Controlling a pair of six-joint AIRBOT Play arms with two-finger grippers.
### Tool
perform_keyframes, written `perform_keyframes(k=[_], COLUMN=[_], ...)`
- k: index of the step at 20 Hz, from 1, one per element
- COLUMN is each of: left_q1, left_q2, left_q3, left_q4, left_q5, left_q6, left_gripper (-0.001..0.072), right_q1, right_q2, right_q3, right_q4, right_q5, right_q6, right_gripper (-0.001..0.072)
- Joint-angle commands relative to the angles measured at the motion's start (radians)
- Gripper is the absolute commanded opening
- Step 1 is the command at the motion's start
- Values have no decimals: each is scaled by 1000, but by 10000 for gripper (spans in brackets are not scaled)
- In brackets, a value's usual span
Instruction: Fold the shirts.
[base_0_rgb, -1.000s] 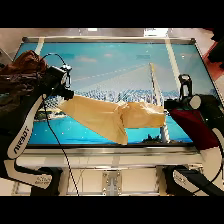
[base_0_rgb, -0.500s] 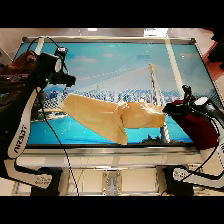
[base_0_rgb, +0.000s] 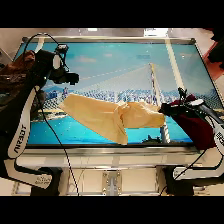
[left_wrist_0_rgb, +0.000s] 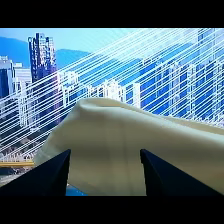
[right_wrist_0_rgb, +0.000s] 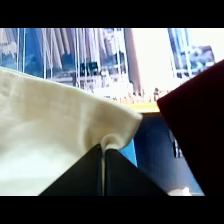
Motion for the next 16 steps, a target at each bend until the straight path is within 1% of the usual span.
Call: perform_keyframes(k=[1,3,4,5,6,7,8,10,11,12,13,14,16], left_q1=[0,0,0,-3,-8,-11,-11,-11,-10,-10,-3,13,72], left_q2=[0,0,0,0,0,0,0,0,3,8,7,6,6], left_q3=[2,-3,-17,-40,-78,-117,-157,-194,-194,-194,-194,-200,-229], left_q4=[-9,-59,-137,-205,-214,-155,-45,227,319,370,384,364,256], left_q5=[-3,-3,-18,-35,-61,-85,-105,-111,-101,-82,-61,-39,-26], left_q6=[0,-3,6,46,84,70,26,-95,-143,-175,-196,-212,-219], left_gripper=[472,468,468,468,467,467,468,467,467,467,467,467,467], right_q1=[-1,-2,-1,-1,-1,-1,-1,-1,-1,-1,-1,-1,-1], right_q2=[-15,-14,-14,-14,-14,-14,-14,-14,-14,-14,-14,-14,-14], right_q3=[42,113,153,188,221,244,261,276,277,277,277,277,277], right_q4=[149,141,142,142,142,142,142,141,139,132,122,111,92], right_q5=[72,134,158,176,190,200,210,233,238,237,234,235,239], right_q6=[-113,-109,-108,-106,-103,-101,-101,-101,-101,-102,-102,-101,-101], right_gripper=[24,24,24,24,24,24,24,24,24,24,24,24,24])
